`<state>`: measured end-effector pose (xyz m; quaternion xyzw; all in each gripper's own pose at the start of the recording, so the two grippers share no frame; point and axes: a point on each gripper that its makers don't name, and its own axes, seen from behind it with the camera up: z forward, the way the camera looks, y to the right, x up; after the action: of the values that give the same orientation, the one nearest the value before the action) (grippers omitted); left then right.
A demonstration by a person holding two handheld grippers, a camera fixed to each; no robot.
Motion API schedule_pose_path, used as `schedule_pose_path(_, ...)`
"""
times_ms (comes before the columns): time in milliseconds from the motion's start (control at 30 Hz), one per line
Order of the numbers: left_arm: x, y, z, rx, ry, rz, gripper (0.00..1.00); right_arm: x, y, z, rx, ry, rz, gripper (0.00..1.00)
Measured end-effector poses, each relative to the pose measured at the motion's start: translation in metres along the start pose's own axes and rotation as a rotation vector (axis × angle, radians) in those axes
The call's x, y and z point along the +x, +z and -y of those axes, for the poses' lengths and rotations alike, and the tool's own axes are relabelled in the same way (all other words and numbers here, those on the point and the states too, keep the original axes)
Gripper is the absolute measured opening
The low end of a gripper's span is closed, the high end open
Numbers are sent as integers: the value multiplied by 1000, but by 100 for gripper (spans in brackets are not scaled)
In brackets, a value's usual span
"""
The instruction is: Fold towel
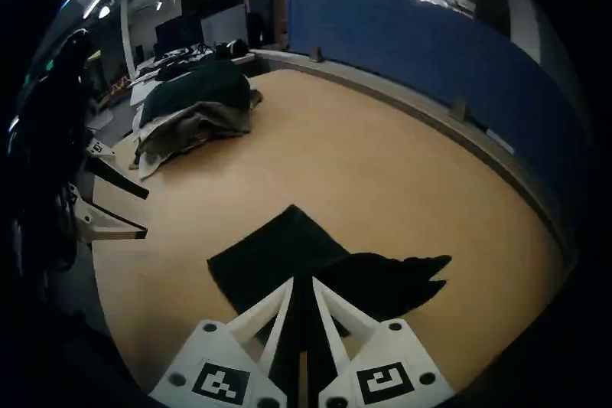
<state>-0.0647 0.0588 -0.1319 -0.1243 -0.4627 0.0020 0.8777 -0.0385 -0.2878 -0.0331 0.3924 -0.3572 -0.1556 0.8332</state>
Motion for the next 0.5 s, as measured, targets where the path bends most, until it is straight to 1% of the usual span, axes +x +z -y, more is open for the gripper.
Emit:
schedule_pose_path(300, -2, -3, 5, 3, -26, -9, 92, 11, 33, 43, 80, -52, -1, 2)
schedule_pose_path(500, -4, -3, 6, 0, -50, -13, 92, 5, 53, 70, 133, -80, 14, 2)
